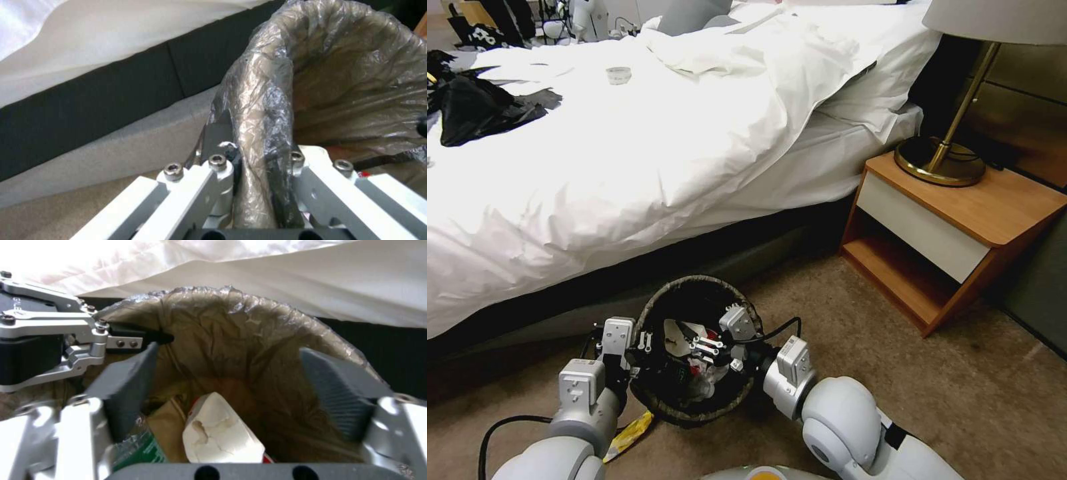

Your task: Pick up the trash bin, then pick up the garbage from the floor and place it into the trash bin.

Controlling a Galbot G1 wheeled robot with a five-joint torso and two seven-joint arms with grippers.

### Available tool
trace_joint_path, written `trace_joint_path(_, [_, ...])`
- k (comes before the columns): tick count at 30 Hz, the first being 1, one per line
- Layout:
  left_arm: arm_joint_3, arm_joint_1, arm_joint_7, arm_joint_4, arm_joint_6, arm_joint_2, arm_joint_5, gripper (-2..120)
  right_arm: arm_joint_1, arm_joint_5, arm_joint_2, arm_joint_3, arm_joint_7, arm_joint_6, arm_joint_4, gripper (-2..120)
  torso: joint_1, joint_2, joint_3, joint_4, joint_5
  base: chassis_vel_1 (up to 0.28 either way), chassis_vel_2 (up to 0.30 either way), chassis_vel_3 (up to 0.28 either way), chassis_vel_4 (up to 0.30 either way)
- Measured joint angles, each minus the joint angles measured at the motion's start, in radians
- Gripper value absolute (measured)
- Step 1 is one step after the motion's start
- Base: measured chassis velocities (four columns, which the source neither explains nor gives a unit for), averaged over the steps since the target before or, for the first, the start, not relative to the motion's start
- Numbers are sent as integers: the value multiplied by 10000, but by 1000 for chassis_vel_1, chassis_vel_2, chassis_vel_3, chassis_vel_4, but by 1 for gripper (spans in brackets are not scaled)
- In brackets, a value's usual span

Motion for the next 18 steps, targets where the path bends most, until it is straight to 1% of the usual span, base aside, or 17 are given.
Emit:
trace_joint_path(3, [-1, -19, 5, 0, 0, 0, 0, 5, 49, -2, -60, 17, 23, 30, 34, 97, 0, 0, 0, 0, 0, 0, 0, 0, 0])
trace_joint_path(9, [-16, -29, 9, 0, 0, 6, -5, 5, 13, -6, -58, 360, 126, 122, 332, 100, 0, 0, 0, 1, 0, 0, 0, 0, 0])
trace_joint_path(12, [-112, -23, 20, 0, 0, 18, -27, 5, -478, -71, -88, 1372, 128, 444, 881, 100, 0, 0, 0, 1, 1, 0, 0, 0, 0])
trace_joint_path(13, [-112, -23, 20, 0, 0, 18, -27, 5, -478, -71, -88, 1372, 128, 444, 881, 100, 0, 0, 0, 1, 1, 0, 0, 0, 0])
trace_joint_path(16, [-215, -3, 15, 0, 0, 31, -55, 5, -1163, -426, -284, 2395, 163, 1464, 1143, 100, 0, 0, 0, -1, 2, 0, 0, 0, 0])
trace_joint_path(17, [-215, -3, 15, 0, 0, 31, -55, 5, -1163, -426, -284, 2395, 163, 1464, 1143, 100, 0, 0, 0, -1, 2, 0, 0, 0, 0])
trace_joint_path(18, [-241, -1, 13, 0, 0, 36, -60, 5, -1439, -584, -273, 2859, 184, 1899, 1181, 100, -1, 0, 0, 0, 1, 0, 0, 0, 0])
